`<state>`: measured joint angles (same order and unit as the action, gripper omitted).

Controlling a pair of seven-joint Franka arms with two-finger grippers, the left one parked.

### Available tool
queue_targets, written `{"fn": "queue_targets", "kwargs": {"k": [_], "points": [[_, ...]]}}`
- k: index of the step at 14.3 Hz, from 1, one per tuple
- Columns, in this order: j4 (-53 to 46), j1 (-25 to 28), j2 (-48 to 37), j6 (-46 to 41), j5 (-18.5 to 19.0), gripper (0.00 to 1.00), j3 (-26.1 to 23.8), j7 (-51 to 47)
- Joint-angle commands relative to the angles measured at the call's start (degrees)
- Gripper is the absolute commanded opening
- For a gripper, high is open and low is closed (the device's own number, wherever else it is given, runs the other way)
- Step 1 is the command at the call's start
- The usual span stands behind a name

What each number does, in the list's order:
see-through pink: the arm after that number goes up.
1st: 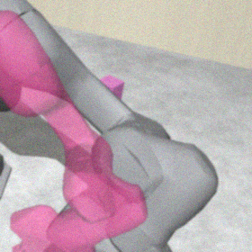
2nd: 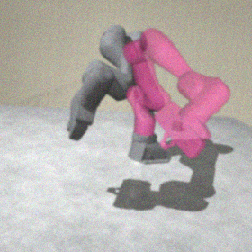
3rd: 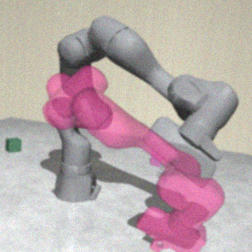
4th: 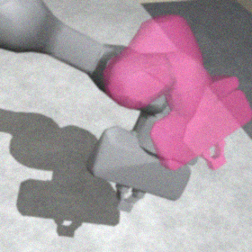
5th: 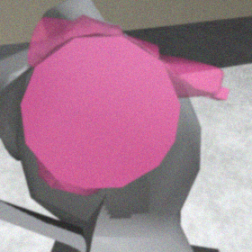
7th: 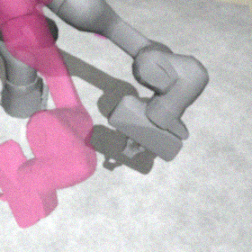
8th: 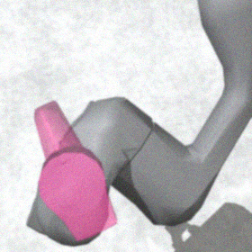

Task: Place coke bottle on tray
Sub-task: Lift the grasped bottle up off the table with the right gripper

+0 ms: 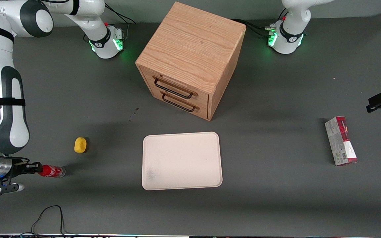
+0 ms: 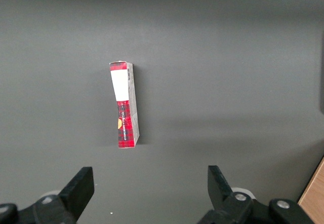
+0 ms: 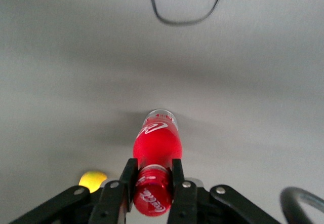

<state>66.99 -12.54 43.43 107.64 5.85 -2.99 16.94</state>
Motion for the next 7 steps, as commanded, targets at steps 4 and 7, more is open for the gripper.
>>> {"fn": "queue_targets", "kwargs": {"k": [4, 7], "points": [[0.78, 0.41, -14.93, -18.84, 0.57, 0.00, 0.35, -0.07], [4.27, 0.33, -23.36, -24.31, 0.39, 0.00, 0.44, 0.38]]}}
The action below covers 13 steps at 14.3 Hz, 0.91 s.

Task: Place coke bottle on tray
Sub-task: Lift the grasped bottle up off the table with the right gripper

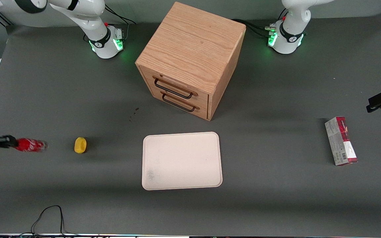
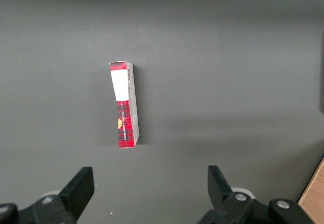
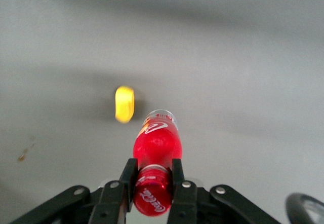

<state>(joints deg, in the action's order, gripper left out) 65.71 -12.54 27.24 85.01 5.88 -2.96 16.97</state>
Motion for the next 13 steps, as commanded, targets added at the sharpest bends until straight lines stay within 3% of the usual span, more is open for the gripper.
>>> {"fn": "queue_targets", "kwargs": {"k": [1, 5, 6, 10, 13], "points": [[8.70, 0.33, -10.85, -1.78, 0.27, 0.00, 0.41, 0.35], [25.48, 0.24, -24.83, 3.13, 0.09, 0.00, 0.67, 0.44], [25.95, 0.24, -25.38, 3.32, -0.08, 0.00, 1.02, 0.35], [20.18, 1.81, -21.01, 2.27, -0.17, 0.00, -0.64, -3.41], [11.58, 9.17, -12.42, 0.51, -0.26, 0.00, -1.08, -15.34]]}}
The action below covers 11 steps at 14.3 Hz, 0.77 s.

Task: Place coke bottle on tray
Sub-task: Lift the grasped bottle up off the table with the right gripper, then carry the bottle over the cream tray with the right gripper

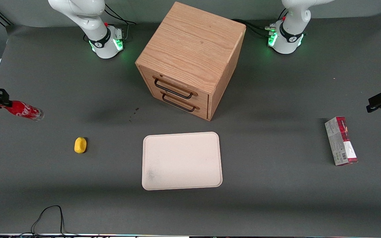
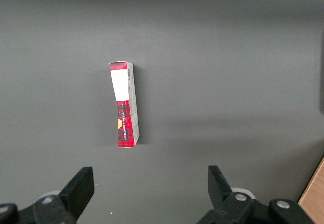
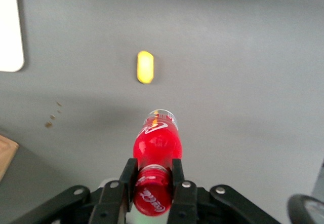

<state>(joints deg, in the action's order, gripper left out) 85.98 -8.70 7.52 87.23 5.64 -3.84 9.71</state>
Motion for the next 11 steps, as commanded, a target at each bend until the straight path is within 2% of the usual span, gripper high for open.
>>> {"fn": "queue_targets", "kwargs": {"k": [1, 6, 7, 9, 11], "points": [[-11.77, 8.05, 10.90, -1.97, -0.11, 0.00, -0.21, -12.04], [-25.13, 18.78, 25.15, -1.36, -0.89, 0.00, -0.29, -32.53], [-30.21, 21.33, 29.96, 0.12, -1.16, 0.00, -0.29, -37.78], [-32.71, 22.41, 34.04, 5.99, -1.86, 0.00, -2.39, -44.31], [-32.72, 22.58, 36.42, 11.80, -1.86, 0.00, -3.63, -46.88]]}}
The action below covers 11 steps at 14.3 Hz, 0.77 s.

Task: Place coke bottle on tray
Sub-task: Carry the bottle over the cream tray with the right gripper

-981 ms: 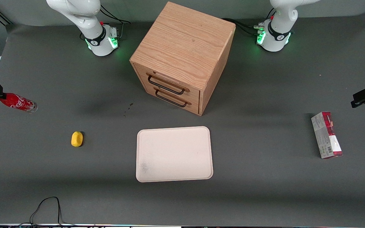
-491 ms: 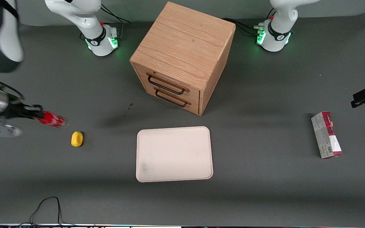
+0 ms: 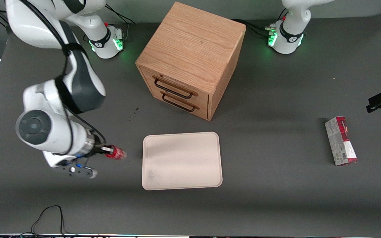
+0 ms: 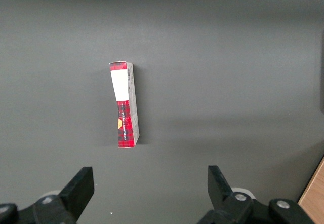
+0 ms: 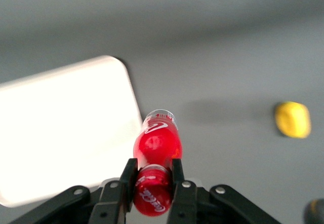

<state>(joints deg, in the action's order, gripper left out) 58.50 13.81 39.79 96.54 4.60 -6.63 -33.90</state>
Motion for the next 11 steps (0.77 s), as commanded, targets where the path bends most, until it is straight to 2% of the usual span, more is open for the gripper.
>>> {"fn": "queue_targets", "kwargs": {"k": [1, 5, 8, 11], "points": [[-5.33, 0.43, 5.46, 5.04, -0.82, 0.00, -1.10, -3.89], [-5.41, 3.42, 11.00, 13.66, -0.03, 0.00, -0.57, -8.11], [-5.77, 4.56, 13.20, 16.13, 0.32, 0.00, -0.40, -8.99], [-5.68, 4.92, 13.65, 16.32, 3.39, 0.00, -0.48, -8.99]]}}
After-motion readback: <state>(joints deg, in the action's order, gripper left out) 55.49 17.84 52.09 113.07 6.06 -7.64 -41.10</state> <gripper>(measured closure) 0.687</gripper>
